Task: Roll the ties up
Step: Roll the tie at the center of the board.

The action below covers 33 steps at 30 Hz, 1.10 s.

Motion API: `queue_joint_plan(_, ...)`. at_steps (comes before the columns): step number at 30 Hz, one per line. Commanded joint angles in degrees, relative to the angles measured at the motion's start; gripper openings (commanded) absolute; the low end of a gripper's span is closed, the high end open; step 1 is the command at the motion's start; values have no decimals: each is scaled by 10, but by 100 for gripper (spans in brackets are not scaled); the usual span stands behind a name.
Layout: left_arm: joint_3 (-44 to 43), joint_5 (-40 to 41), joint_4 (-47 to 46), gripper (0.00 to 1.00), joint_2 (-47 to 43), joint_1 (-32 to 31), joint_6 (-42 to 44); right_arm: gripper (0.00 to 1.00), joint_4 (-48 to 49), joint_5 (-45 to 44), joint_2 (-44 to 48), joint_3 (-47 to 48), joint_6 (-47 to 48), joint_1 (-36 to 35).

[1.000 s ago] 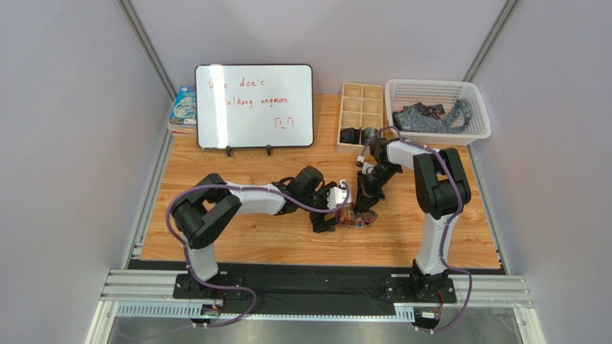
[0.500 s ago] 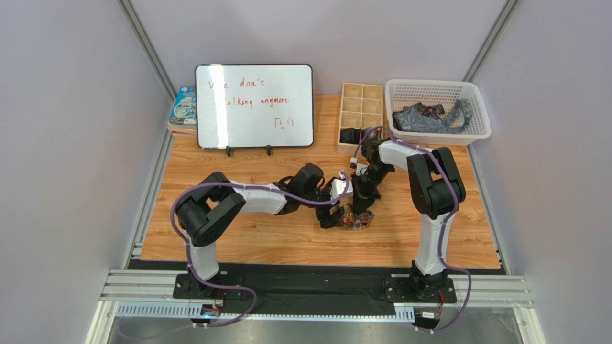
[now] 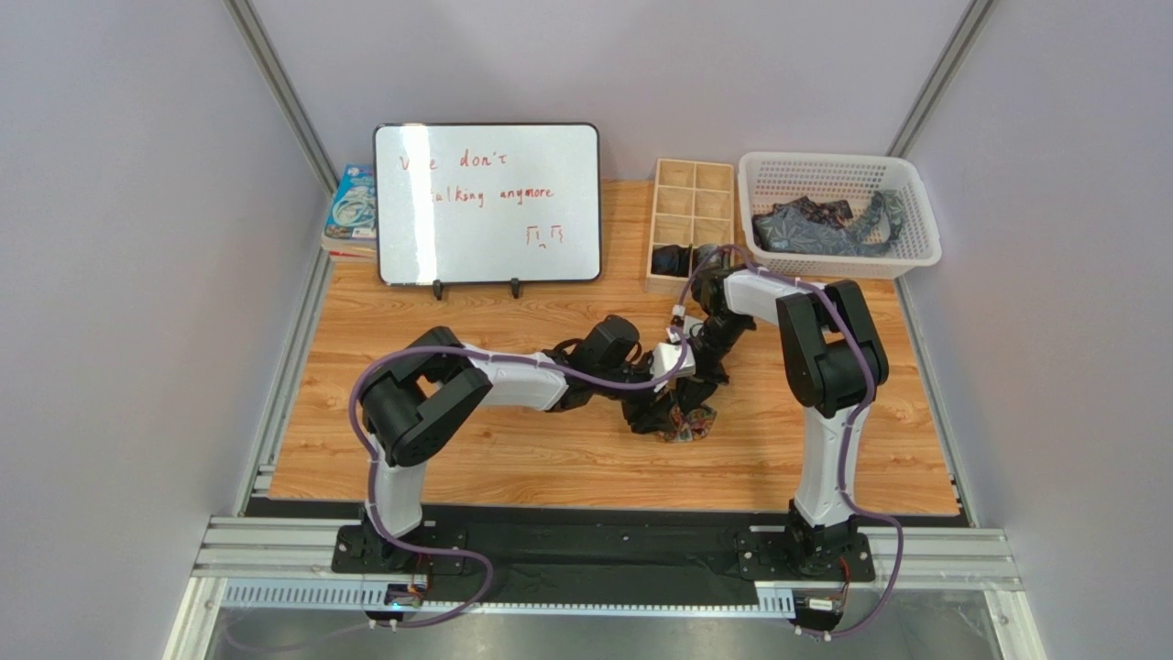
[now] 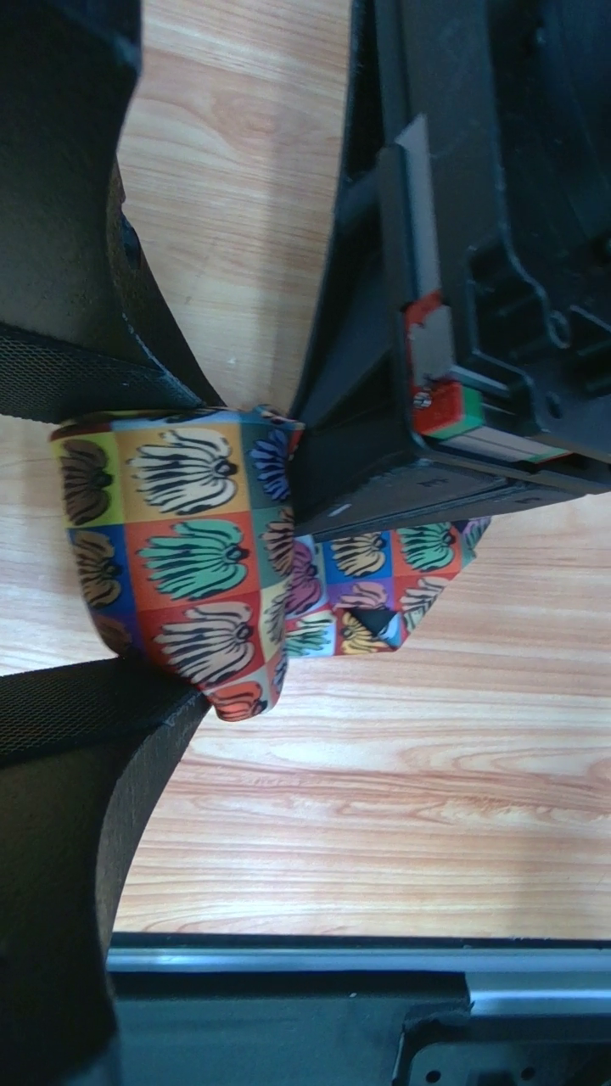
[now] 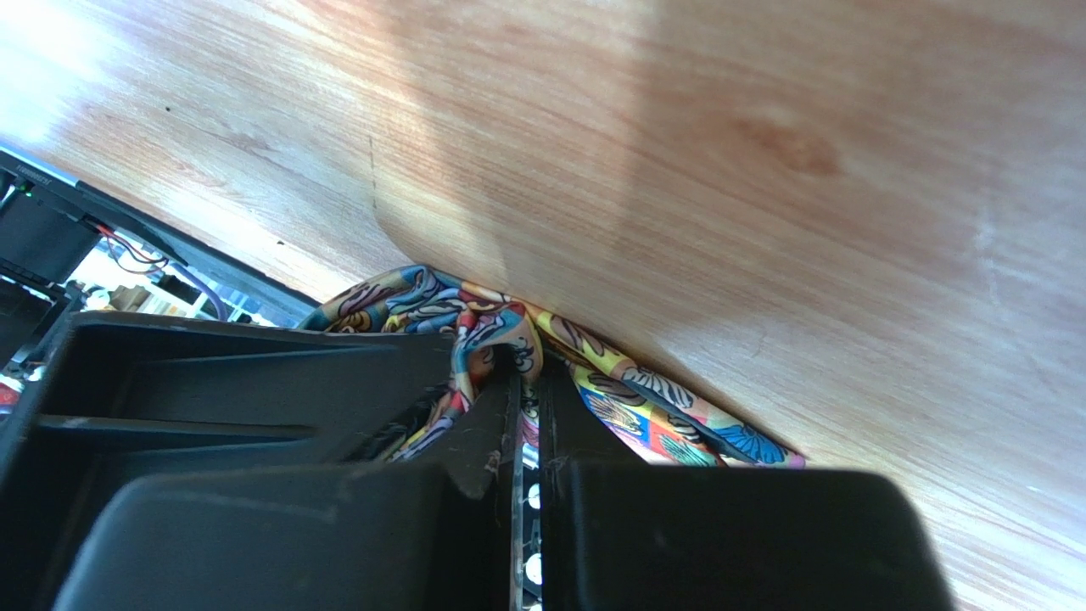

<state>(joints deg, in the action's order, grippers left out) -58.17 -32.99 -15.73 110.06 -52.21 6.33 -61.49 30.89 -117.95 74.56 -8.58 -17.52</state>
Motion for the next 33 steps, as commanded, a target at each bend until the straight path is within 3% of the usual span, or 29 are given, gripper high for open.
queue_joint_plan(1, -47, 17, -35, 63, 30, -21, -1, 0, 132, -98, -46, -27, -9, -30)
queue_joint_plan(4, -63, 48, 7, 56, 55, -27, 19, 0, 136, -76, -38, -25, -13, -32)
queue_joint_plan(8, -70, 78, 71, 28, 74, -33, 60, 0, 134, -47, -18, -18, -3, -33)
queue_joint_plan(12, -53, 89, 132, 13, 73, -36, 92, 0, 87, -34, -4, 10, 24, -28)
queue_joint_plan(14, -47, 96, 154, 8, 75, -40, 103, 9, 61, -34, 7, 31, 39, -16)
queue_joint_plan(20, -36, 127, 194, 5, 88, -42, 107, 34, -19, -11, 36, 58, 59, 48)
queue_joint_plan(25, -44, 136, 201, 3, 96, -45, 105, 54, -38, 23, 69, 2, 47, 106)
queue_joint_plan(29, -49, 137, 206, 3, 98, -47, 106, 73, 14, 51, 91, -60, 31, 132)
queue_joint_plan(33, -49, 138, 213, 2, 99, -47, 113, 79, 95, 89, 118, -110, 1, 139)
